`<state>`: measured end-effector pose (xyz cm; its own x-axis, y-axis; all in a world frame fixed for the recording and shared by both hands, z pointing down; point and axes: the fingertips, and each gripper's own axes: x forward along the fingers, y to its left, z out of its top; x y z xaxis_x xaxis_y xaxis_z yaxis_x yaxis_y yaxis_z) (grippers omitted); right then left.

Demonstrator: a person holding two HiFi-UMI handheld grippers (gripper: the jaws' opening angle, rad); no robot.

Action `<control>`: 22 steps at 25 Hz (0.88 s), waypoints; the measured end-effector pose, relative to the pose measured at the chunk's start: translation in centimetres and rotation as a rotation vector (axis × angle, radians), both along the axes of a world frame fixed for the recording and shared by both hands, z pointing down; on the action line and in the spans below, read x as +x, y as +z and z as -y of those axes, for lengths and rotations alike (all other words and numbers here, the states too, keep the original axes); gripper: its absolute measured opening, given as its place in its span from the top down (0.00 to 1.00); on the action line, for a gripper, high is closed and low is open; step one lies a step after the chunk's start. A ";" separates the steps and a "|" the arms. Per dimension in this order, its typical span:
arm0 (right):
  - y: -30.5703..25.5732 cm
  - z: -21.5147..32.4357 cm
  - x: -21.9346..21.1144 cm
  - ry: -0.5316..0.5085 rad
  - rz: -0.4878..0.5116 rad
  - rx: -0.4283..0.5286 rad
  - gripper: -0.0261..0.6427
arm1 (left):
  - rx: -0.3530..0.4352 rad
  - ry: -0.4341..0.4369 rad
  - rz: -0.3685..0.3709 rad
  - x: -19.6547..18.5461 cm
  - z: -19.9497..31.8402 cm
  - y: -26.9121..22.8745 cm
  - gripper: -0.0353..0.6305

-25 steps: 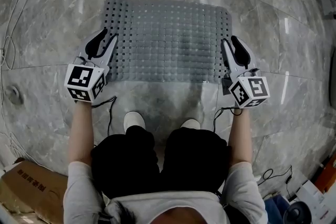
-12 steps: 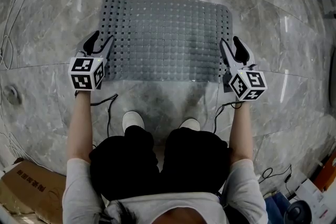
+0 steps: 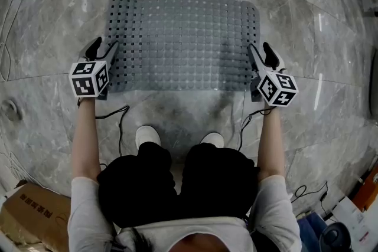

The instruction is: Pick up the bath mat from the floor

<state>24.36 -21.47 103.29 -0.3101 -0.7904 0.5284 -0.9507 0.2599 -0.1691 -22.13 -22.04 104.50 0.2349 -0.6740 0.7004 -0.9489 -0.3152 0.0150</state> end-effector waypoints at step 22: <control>8.8 0.1 2.6 0.057 -0.052 -0.232 0.46 | -0.158 -0.020 -0.022 -1.1 -0.4 5.7 0.49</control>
<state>26.98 -21.56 112.05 -0.2358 -0.6613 0.7121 -0.9718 0.1652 -0.1684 -23.27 -21.69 110.16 0.2387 -0.5606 0.7929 -0.9539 -0.2882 0.0834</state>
